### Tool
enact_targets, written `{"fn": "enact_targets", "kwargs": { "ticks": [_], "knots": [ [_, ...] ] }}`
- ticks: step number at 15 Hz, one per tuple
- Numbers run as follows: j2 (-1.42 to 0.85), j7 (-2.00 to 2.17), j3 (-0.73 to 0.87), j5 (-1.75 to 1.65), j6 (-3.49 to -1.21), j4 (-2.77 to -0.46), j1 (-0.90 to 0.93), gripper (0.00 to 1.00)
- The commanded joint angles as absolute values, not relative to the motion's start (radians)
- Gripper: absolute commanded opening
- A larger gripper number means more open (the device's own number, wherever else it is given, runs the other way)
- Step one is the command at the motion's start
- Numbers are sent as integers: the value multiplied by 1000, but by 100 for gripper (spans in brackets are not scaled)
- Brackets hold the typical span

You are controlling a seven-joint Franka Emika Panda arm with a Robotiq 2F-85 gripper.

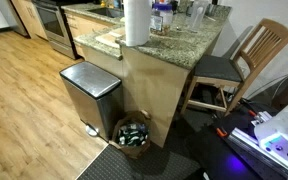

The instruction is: Move the bottle from the top of the container to the top of the paper towel roll

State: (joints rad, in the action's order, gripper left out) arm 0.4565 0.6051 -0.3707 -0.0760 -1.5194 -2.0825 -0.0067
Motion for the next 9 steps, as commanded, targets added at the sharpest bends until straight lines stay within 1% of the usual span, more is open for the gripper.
{"fn": "enact_targets", "kwargs": {
  "ticks": [1,3,4,6,9],
  "knots": [
    [449,618,-344,-88,-1516,-2080,29,100],
    [478,689,-340,-87,-1644,-2112,26,100],
    [437,799,-402,-64,-1570,-1948,43,100],
    [417,909,-425,-74,-1601,-1877,49,100],
    [374,1131,-520,-130,-1595,-1699,56,100]
  ]
}}
